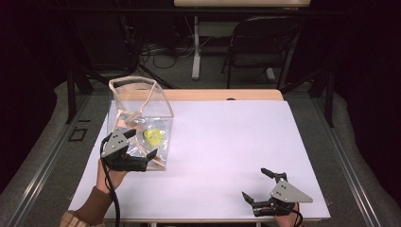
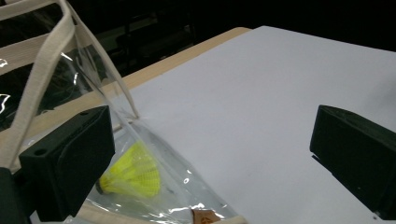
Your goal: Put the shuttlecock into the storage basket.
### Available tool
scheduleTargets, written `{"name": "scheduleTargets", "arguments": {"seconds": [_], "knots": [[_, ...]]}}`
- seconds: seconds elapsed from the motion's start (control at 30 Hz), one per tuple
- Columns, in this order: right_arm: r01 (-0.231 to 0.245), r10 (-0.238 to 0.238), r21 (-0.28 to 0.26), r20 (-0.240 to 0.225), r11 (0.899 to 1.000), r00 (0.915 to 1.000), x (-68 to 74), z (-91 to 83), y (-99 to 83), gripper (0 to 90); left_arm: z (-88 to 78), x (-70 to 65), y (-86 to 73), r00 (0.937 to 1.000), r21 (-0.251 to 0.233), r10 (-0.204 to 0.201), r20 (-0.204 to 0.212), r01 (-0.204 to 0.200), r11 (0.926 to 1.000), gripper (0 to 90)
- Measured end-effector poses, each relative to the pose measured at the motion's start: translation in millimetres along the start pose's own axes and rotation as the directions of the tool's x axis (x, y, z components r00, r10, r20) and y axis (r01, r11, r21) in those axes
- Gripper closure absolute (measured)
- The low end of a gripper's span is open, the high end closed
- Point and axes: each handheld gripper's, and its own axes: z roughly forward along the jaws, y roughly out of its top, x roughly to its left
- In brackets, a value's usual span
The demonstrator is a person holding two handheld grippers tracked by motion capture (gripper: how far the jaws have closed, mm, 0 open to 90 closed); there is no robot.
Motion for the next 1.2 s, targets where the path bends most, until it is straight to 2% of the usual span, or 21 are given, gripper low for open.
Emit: {"name": "scheduleTargets", "arguments": {"seconds": [0.43,0.63,0.77,1.2], "knots": [[0.002,-0.002,0.002,0.001,1.0,1.0,0.2,-0.1,-0.1,1.2,-7.0,-18.7,-26.2,0.999,-0.037,0.013,0.043,-0.012,0.9992,0.1],[0.002,-0.002,0.003,0.002,1.0,1.0,0.2,-0.2,-0.2,1.2,-8.1,-24.2,-38.2,0.9979,-0.041,0.004,0.065,-0.001,0.9992,0.1],[0.002,-0.002,0.004,0.002,1.0,1.0,0.3,-0.4,-0.2,1.2,-8.8,-30.1,-48.8,0.9964,-0.043,0.011,0.084,-0.008,0.999,0.1],[0.003,-0.003,0.007,0.003,1.0,1.0,0.5,-0.2,-0.2,1.3,-13.3,-33.9,-73.1,0.9952,-0.062,-0.001,0.098,0.007,0.998,0.1]]}}
